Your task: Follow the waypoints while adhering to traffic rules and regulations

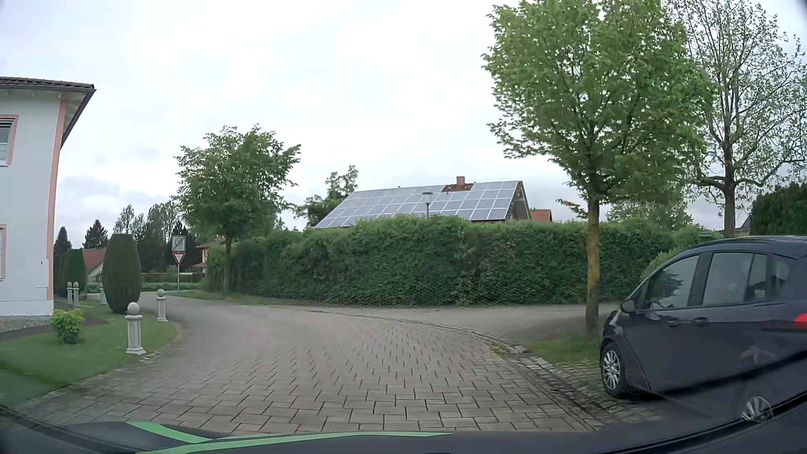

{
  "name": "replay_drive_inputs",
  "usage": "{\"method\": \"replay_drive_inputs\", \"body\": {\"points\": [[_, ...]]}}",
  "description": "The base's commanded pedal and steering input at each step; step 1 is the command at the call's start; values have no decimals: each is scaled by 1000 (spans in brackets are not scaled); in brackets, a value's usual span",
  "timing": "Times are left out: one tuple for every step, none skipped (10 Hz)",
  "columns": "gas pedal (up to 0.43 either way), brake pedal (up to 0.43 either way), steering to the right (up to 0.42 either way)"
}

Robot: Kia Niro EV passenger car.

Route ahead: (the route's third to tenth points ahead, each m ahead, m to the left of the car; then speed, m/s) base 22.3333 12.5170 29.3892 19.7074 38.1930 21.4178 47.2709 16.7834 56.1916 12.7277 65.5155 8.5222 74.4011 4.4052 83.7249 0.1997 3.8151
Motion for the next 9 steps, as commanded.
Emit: {"method": "replay_drive_inputs", "body": {"points": [[0,0,-19],[0,0,-27],[0,0,-29],[0,0,-29],[0,0,-32],[8,0,-36],[20,0,-43],[20,0,-51],[39,0,-58]]}}
